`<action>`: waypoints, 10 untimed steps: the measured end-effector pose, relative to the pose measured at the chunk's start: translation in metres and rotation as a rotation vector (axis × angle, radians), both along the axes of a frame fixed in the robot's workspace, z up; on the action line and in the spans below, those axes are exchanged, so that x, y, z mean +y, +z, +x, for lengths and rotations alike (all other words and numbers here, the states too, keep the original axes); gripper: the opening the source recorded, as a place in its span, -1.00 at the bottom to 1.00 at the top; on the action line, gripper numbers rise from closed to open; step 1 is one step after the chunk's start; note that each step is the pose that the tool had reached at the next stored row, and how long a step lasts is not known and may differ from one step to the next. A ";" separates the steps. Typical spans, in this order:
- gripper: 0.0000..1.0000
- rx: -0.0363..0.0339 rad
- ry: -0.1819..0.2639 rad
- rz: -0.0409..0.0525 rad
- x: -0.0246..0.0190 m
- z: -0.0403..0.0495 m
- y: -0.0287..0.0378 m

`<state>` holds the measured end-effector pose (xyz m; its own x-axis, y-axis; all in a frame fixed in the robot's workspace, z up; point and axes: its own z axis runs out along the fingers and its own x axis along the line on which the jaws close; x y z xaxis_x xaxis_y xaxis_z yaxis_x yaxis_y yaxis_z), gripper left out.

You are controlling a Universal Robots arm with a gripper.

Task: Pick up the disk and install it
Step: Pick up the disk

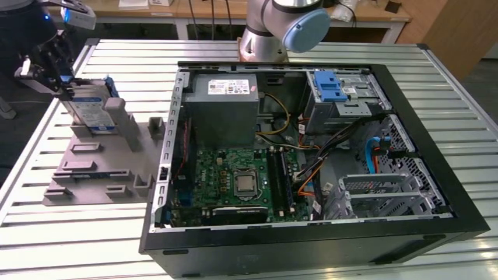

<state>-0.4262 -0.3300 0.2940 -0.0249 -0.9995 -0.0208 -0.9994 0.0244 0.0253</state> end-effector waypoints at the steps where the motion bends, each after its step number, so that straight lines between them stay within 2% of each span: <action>1: -0.12 -0.0001 0.000 0.0000 0.0005 0.0000 -0.0001; 7: -0.12 0.0000 0.000 -0.0001 0.0043 0.0000 -0.0008; 10: -0.12 0.0002 0.000 -0.0006 0.0047 0.0001 -0.0013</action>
